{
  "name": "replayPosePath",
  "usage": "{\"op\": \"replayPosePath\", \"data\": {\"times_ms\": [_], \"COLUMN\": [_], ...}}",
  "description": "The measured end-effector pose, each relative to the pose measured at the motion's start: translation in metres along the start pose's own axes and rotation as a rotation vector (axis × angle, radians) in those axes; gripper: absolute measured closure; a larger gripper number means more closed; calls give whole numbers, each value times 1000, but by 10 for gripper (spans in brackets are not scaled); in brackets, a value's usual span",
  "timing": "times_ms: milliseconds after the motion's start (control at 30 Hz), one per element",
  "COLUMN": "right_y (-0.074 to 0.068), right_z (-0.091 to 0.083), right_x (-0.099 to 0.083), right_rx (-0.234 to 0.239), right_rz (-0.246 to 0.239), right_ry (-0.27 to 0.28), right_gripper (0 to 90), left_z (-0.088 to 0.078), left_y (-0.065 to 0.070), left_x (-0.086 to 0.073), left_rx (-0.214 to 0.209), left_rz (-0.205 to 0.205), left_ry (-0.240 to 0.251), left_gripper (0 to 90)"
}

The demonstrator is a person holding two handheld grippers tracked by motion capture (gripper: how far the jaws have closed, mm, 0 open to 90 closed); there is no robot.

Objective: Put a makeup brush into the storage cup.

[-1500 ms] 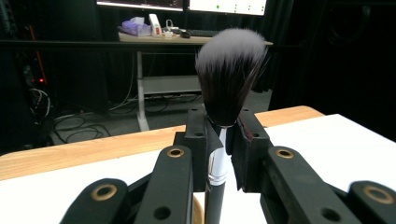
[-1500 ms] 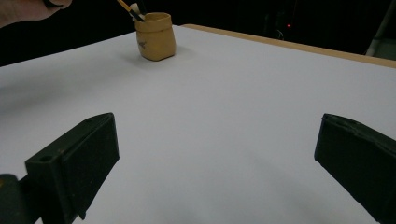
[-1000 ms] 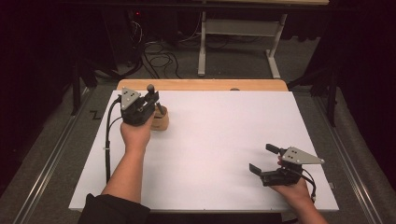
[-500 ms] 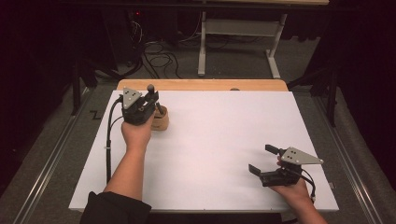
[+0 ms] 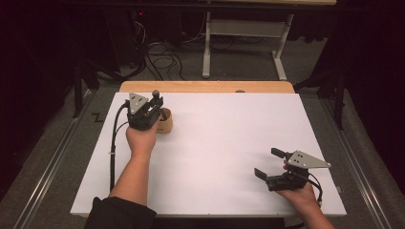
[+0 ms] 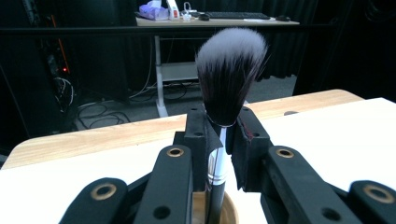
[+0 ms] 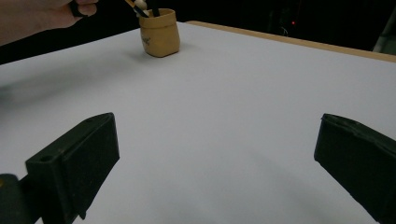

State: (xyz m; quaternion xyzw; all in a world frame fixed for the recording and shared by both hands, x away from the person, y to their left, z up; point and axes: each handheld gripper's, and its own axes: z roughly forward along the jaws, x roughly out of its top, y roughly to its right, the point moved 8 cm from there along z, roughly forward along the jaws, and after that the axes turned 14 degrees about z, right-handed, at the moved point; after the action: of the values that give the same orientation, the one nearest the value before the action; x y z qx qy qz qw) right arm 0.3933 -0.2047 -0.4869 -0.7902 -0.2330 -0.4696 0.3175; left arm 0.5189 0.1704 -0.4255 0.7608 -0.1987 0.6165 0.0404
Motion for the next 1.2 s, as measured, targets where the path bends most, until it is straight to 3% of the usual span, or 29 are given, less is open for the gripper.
{"op": "replayPosePath", "data": {"times_ms": [267,733,1200], "right_y": [-1,-1,-2], "right_z": [1,1,1], "right_x": [0,0,-1], "right_rx": [3,4,6], "right_rz": [-1,-4,-7], "right_ry": [-2,-1,-3], "right_gripper": [7,7,7], "left_z": [-2,4,4], "left_y": [2,14,12], "left_x": [2,-4,-14], "left_rx": [1,8,2], "left_rz": [0,28,2], "left_ry": [7,-27,-50], "left_gripper": [778,778,765]}}
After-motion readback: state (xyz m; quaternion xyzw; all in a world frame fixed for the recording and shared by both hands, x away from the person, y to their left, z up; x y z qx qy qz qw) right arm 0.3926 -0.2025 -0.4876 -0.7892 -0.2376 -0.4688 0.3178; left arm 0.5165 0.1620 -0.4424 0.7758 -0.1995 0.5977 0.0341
